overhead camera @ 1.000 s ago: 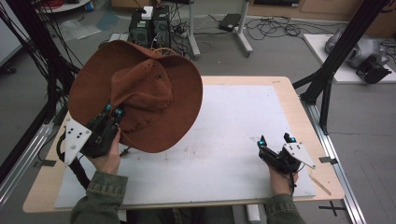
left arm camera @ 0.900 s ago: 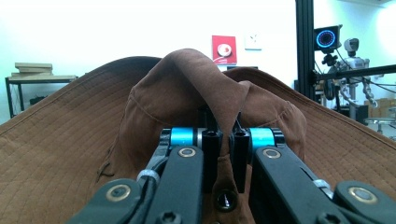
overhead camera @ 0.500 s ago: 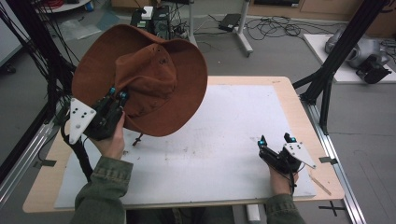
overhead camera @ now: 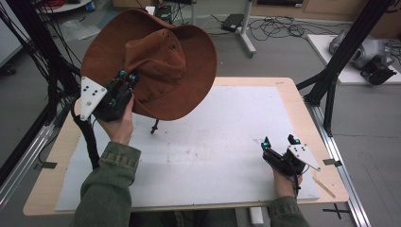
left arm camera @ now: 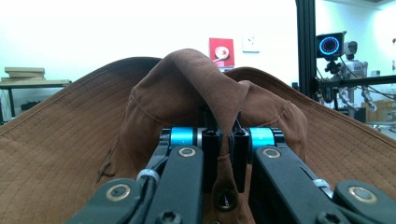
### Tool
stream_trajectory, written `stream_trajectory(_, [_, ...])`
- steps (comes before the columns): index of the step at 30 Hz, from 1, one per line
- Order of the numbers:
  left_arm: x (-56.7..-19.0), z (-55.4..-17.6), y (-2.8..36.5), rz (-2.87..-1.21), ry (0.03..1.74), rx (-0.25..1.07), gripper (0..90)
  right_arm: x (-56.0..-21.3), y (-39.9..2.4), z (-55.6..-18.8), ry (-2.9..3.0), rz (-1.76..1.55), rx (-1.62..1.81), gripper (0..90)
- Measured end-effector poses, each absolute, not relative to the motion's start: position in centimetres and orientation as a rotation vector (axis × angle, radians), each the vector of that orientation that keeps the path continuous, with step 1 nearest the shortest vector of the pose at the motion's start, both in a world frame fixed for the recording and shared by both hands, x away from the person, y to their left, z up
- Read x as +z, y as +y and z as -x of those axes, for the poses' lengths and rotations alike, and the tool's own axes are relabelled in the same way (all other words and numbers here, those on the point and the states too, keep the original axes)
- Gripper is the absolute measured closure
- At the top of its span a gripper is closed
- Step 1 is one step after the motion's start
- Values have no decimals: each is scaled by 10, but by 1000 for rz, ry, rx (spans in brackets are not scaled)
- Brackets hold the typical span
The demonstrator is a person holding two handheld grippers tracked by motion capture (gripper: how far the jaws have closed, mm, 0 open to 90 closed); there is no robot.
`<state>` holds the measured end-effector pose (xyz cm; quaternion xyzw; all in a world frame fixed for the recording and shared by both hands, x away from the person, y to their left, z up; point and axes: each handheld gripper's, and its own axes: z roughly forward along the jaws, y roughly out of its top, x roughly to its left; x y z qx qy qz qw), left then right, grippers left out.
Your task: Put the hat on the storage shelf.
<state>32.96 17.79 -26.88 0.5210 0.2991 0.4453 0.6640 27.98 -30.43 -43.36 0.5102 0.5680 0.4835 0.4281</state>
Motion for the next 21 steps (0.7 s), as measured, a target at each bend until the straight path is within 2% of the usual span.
stream_trajectory(21, [-282,-391,174,-1135,757,997,876,-435,-305,-281,1423,-1278,1207,135])
